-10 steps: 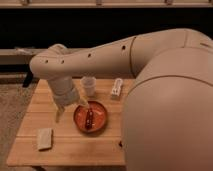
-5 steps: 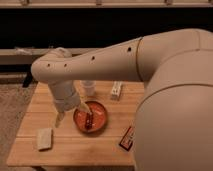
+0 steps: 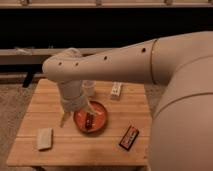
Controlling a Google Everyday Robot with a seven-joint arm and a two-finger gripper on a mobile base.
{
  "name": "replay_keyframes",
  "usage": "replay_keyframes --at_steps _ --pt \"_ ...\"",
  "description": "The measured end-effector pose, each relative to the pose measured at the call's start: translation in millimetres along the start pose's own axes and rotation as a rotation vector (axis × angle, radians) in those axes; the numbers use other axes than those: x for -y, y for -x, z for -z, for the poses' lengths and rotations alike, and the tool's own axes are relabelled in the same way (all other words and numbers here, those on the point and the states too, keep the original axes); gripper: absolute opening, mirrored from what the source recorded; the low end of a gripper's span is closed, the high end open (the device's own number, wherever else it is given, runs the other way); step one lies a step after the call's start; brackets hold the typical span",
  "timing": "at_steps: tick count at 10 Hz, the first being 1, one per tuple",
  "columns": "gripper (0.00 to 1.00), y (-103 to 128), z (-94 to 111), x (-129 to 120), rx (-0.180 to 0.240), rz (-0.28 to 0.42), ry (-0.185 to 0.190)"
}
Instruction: Move the arm in a circular motion
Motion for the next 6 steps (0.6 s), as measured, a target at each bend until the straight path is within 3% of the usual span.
replay_keyframes --at_steps 4,6 --pt "0.8 -15.0 1.8 32.2 0.003 -0.066 0.038" --pt "0.8 -15.7 2.1 34.2 0.007 -0.076 0.051"
